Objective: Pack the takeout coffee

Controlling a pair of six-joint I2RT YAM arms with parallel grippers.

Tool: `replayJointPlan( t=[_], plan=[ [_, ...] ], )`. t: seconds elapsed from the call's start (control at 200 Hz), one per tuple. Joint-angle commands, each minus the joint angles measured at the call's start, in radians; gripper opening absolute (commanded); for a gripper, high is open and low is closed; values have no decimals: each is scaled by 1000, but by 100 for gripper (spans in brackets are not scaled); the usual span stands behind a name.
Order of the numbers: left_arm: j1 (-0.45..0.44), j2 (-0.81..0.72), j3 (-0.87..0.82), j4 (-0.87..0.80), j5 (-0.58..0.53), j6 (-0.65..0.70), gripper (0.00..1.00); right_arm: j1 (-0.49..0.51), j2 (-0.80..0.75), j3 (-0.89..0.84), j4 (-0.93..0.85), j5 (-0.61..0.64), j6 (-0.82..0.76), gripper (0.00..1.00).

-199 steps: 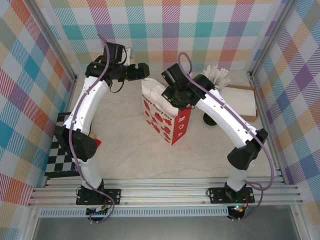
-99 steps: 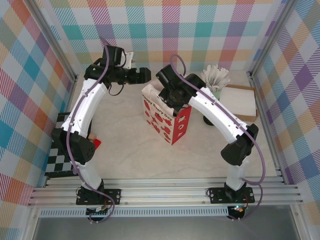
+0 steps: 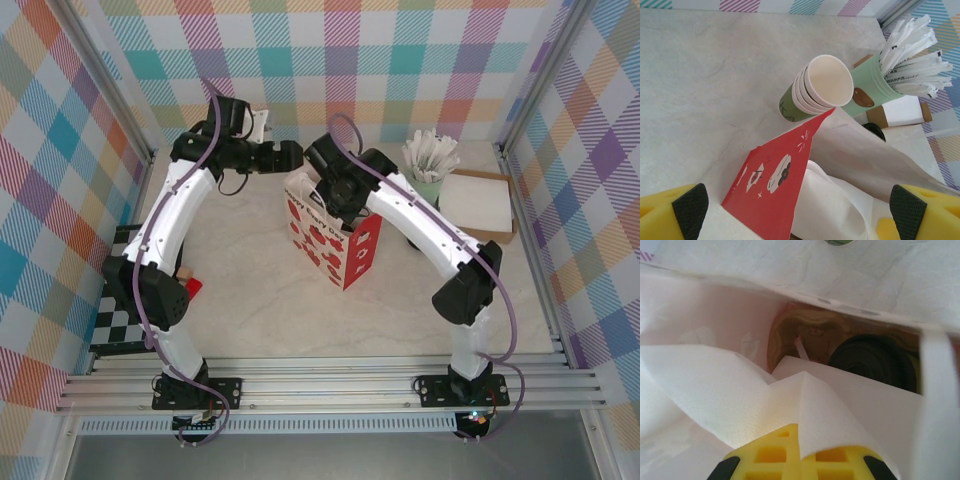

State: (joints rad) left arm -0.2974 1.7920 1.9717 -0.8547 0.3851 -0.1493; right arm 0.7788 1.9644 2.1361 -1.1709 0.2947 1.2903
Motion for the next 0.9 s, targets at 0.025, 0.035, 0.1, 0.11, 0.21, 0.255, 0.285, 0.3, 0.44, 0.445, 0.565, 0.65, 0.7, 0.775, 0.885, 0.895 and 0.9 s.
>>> replayJointPlan(
  t=[0.025, 0.035, 0.1, 0.11, 0.21, 0.255, 0.285, 0.3, 0.44, 0.445, 0.565, 0.65, 0.7, 0.775, 0.885, 0.895, 0.9],
  plan=[
    [7, -22, -15, 37, 31, -12, 96, 1, 19, 31, -29, 37, -28, 1],
    [7, -21, -16, 37, 32, -12, 95, 1, 19, 30, -32, 37, -28, 1],
    [7, -15, -15, 38, 40, -14, 95, 1, 21, 23, -42, 32, -24, 2],
    [7, -14, -16, 38, 42, -15, 96, 1, 21, 22, -42, 31, -23, 2],
    [7, -8, -19, 42, 49, -21, 96, 0, 18, 21, -46, 26, -27, 3],
    [7, -5, -17, 42, 50, -22, 96, 0, 15, 32, -43, 31, -39, 6],
    [7, -5, -17, 43, 48, -23, 96, 2, 12, 45, -45, 40, -48, 9],
    [7, -5, -17, 43, 48, -24, 96, 2, 10, 52, -47, 47, -53, 11],
    [11, -5, -17, 52, 47, -26, 97, 2, -22, 89, -52, 96, -82, 33],
    [12, -5, -17, 51, 47, -26, 97, 2, -25, 88, -50, 97, -83, 34],
    [16, -3, -17, 53, 69, 18, 96, 2, -69, 87, -38, 96, -160, 52],
    [18, 7, -19, 48, 81, 82, 95, 4, -104, 87, -81, 99, -213, 65],
    [18, 17, -19, 41, 80, 124, 94, 3, -135, 81, -108, 110, -242, 72],
    [18, 42, -10, 33, 93, 181, 92, 2, -188, 58, -116, 123, -319, 86],
    [16, 95, 35, 14, 129, 254, 88, 1, -259, 25, -124, 121, -464, 100],
    [16, 101, 41, 12, 131, 260, 88, 0, -266, 22, -129, 120, -471, 100],
    [17, 103, 45, 11, 132, 262, 88, 0, -268, 20, -132, 118, -475, 100]
  ],
)
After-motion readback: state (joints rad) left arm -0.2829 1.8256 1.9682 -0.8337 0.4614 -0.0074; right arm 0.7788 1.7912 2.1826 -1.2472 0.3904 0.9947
